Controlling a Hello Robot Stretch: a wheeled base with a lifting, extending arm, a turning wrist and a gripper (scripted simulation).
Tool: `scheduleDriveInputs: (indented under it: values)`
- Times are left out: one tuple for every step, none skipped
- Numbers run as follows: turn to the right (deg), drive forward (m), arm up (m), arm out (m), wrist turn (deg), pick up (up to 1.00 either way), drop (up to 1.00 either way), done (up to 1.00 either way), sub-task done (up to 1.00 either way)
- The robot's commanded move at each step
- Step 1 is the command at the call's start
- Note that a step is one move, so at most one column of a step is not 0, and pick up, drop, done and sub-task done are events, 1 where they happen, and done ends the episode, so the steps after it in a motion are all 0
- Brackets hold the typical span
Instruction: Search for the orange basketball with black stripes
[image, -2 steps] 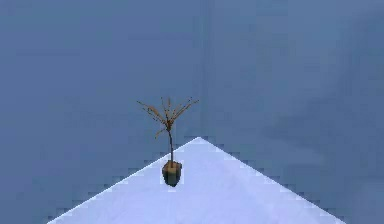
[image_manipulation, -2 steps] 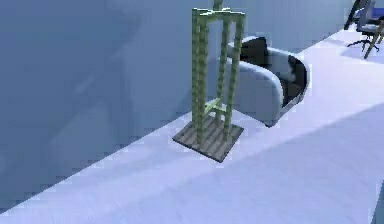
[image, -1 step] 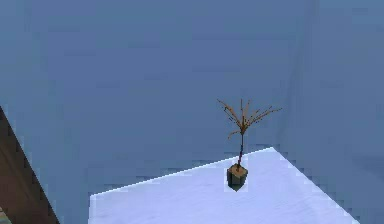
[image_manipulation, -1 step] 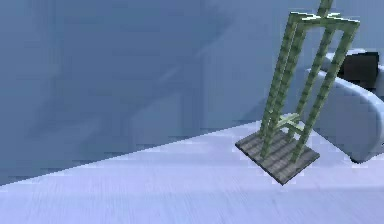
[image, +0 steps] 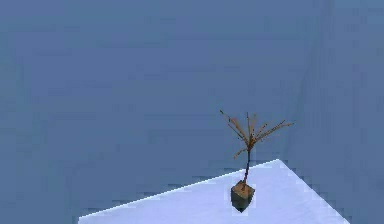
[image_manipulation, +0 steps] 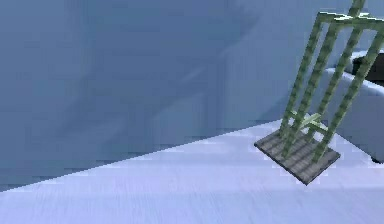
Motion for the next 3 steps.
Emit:
scheduleDriveInputs:
  values:
    - [45.0,0.00,0.00,0.00,0.0,0.00,0.00,0.00,0.00]
    - [45.0,0.00,0.00,0.00,0.0,0.00,0.00,0.00,0.00]
    - [45.0,0.00,0.00,0.00,0.0,0.00,0.00,0.00,0.00]
